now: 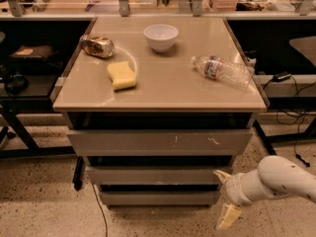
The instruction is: Open middle drawer
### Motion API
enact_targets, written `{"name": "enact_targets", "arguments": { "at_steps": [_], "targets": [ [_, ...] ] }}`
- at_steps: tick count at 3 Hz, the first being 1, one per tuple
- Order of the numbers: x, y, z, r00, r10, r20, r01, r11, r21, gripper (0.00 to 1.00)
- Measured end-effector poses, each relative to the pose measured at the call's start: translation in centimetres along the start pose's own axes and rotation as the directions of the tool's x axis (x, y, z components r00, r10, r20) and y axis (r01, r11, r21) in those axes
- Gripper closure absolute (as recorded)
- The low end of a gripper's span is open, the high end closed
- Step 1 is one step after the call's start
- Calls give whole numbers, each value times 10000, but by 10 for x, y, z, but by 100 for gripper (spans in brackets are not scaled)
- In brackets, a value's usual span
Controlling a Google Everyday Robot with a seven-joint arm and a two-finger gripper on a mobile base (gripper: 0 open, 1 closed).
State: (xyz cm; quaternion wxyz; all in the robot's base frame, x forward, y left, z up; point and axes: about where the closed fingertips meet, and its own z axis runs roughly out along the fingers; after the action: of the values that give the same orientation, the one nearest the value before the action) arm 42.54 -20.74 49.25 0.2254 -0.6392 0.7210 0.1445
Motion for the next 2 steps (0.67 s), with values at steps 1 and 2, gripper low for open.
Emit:
{"name": "enact_targets", "arguments": {
  "at_steps": [1,2],
  "targets": [
    [2,-13,26,9992,-392,-120,400,9961,780,0],
    [-3,-34,38,9961,-836,-294,872,9835,1583,0]
  ]
}}
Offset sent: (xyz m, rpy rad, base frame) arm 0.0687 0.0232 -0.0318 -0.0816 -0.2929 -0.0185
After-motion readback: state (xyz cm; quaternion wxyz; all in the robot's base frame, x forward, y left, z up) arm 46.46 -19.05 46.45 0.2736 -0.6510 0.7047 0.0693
